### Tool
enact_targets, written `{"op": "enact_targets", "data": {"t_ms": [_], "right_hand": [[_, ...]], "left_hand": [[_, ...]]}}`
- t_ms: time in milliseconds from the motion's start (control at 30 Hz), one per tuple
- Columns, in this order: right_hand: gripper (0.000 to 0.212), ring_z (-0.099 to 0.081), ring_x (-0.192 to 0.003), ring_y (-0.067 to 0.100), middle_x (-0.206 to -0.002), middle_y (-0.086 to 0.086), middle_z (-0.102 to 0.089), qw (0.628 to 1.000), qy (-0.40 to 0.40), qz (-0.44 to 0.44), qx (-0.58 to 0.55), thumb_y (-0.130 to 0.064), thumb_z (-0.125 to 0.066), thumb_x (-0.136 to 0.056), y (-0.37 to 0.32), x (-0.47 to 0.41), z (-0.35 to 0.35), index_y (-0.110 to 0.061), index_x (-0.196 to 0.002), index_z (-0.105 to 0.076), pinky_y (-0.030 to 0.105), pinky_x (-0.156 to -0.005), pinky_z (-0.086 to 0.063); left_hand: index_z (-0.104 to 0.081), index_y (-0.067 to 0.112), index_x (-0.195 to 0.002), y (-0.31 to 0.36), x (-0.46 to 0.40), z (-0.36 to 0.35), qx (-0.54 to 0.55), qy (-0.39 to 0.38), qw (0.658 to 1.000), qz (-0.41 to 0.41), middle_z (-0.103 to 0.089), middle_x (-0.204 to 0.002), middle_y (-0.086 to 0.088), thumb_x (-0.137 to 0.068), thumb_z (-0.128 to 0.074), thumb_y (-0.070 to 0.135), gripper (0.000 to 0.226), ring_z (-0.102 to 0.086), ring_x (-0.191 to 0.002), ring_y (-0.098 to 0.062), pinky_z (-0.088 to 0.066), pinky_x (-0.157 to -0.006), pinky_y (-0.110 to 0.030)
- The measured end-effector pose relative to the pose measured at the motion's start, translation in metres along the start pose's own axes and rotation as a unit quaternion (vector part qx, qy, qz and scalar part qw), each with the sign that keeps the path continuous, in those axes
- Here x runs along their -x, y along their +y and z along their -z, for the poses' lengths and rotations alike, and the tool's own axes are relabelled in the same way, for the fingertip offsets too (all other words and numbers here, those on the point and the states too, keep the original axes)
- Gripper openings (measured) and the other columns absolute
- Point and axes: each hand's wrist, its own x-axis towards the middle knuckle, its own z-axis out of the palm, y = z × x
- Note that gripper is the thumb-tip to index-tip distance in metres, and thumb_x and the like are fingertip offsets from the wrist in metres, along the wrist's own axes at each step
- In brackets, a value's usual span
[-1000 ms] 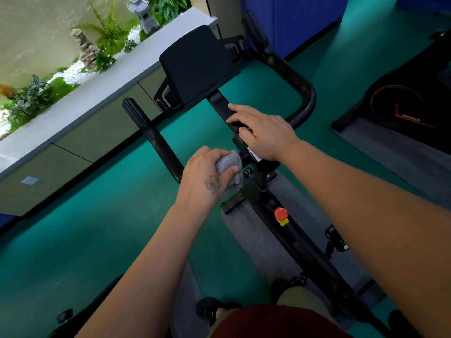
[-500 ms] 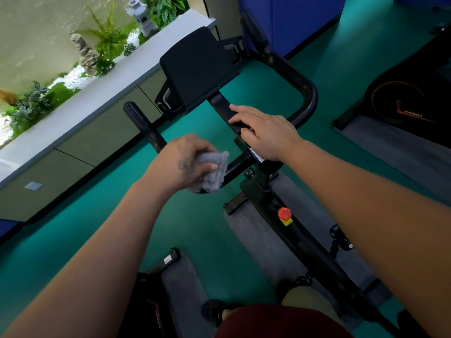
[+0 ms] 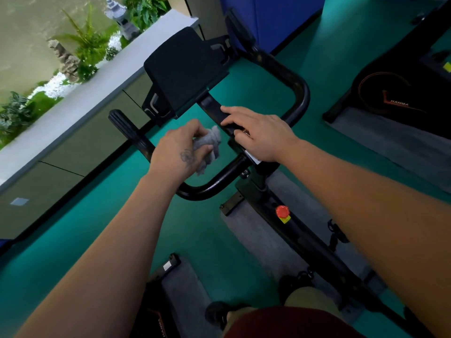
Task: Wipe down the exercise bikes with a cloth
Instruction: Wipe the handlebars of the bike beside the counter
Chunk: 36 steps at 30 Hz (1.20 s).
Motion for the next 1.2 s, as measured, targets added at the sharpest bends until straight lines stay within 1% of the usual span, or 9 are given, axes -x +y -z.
{"op": "enact_targets", "data": {"t_ms": [67, 200, 333, 467, 633, 800, 1000, 1133, 1200], "right_hand": [[0.042, -0.057, -0.135, 0.015, -0.168, -0.026, -0.026, 1.0, 0.003, -0.002, -0.001, -0.034, -0.044, -0.103, 0.0, -0.001, -0.001, -0.04, -0.144, -0.052, 0.042, -0.106, -0.04], [0.042, -0.059, -0.132, 0.017, -0.168, -0.026, -0.028, 1.0, 0.011, -0.003, -0.003, -0.034, -0.045, -0.102, 0.002, 0.0, -0.002, -0.04, -0.142, -0.053, 0.042, -0.105, -0.042], [0.041, -0.06, -0.129, 0.014, -0.168, -0.026, -0.028, 1.0, 0.009, -0.001, 0.0, -0.035, -0.044, -0.103, 0.002, -0.001, -0.003, -0.04, -0.142, -0.053, 0.038, -0.099, -0.04], [0.04, -0.061, -0.126, 0.015, -0.167, -0.027, -0.028, 1.0, 0.012, -0.006, -0.001, -0.036, -0.045, -0.102, 0.003, -0.001, -0.004, -0.041, -0.142, -0.053, 0.036, -0.096, -0.038], [0.041, -0.062, -0.125, 0.015, -0.167, -0.027, -0.028, 1.0, 0.014, -0.011, -0.003, -0.036, -0.045, -0.102, 0.003, 0.0, -0.003, -0.041, -0.141, -0.054, 0.037, -0.098, -0.039], [0.041, -0.061, -0.127, 0.014, -0.167, -0.027, -0.029, 1.0, 0.014, -0.008, -0.003, -0.037, -0.045, -0.101, 0.001, 0.0, -0.003, -0.041, -0.141, -0.055, 0.04, -0.102, -0.042], [0.041, -0.057, -0.133, 0.013, -0.167, -0.028, -0.029, 1.0, 0.013, -0.008, -0.006, -0.036, -0.046, -0.101, 0.002, -0.002, -0.002, -0.041, -0.141, -0.055, 0.041, -0.105, -0.041], [0.041, -0.058, -0.133, 0.014, -0.166, -0.027, -0.03, 1.0, 0.016, -0.006, -0.007, -0.036, -0.045, -0.1, 0.004, -0.001, -0.003, -0.041, -0.14, -0.055, 0.041, -0.103, -0.043], [0.041, -0.058, -0.132, 0.013, -0.166, -0.028, -0.03, 1.0, 0.016, -0.006, -0.009, -0.037, -0.046, -0.1, 0.003, -0.001, -0.004, -0.041, -0.14, -0.055, 0.041, -0.103, -0.043]], "left_hand": [[-0.066, 0.033, -0.106, 0.003, -0.002, 0.0, 0.006, -0.031, 1.0, 0.001, -0.075, -0.108, 0.008, -0.089, -0.084, 0.036, 0.025, -0.069, -0.099, -0.023, -0.059, -0.089, -0.046], [-0.064, 0.035, -0.093, 0.011, 0.002, -0.01, 0.187, -0.113, 0.976, -0.001, -0.075, -0.108, 0.006, -0.084, -0.091, 0.024, 0.03, -0.071, -0.101, -0.012, -0.06, -0.096, -0.043], [-0.065, 0.022, -0.099, 0.007, 0.004, -0.005, 0.295, -0.176, 0.939, -0.006, -0.073, -0.108, -0.001, -0.099, -0.077, 0.019, 0.012, -0.069, -0.081, -0.007, -0.062, -0.071, -0.034], [-0.065, 0.004, -0.105, 0.014, 0.003, -0.001, 0.318, -0.179, 0.931, 0.031, -0.072, -0.097, -0.016, -0.108, -0.063, 0.02, 0.017, -0.069, -0.081, -0.019, -0.065, -0.072, -0.043], [-0.068, 0.013, -0.102, 0.018, 0.004, -0.01, 0.315, -0.167, 0.934, 0.002, -0.073, -0.095, 0.004, -0.1, -0.075, 0.02, 0.009, -0.066, -0.069, -0.008, -0.058, -0.062, -0.024], [-0.069, 0.015, -0.097, 0.001, 0.011, -0.011, 0.289, -0.175, 0.941, 0.009, -0.076, -0.101, -0.002, -0.096, -0.079, 0.017, 0.01, -0.063, -0.065, -0.014, -0.055, -0.057, -0.027], [-0.07, 0.018, -0.097, -0.002, 0.012, -0.011, 0.317, -0.18, 0.931, -0.002, -0.076, -0.102, 0.005, -0.094, -0.083, 0.022, 0.015, -0.068, -0.075, -0.016, -0.055, -0.069, -0.032], [-0.072, 0.029, -0.092, 0.013, 0.007, -0.023, 0.304, -0.136, 0.943, -0.014, -0.073, -0.091, 0.019, -0.088, -0.089, 0.03, 0.017, -0.064, -0.078, -0.001, -0.052, -0.081, -0.033], [-0.073, 0.03, -0.091, 0.01, 0.009, -0.025, 0.3, -0.136, 0.944, -0.013, -0.074, -0.092, 0.019, -0.087, -0.09, 0.031, 0.018, -0.065, -0.081, -0.006, -0.055, -0.085, -0.039]]}}
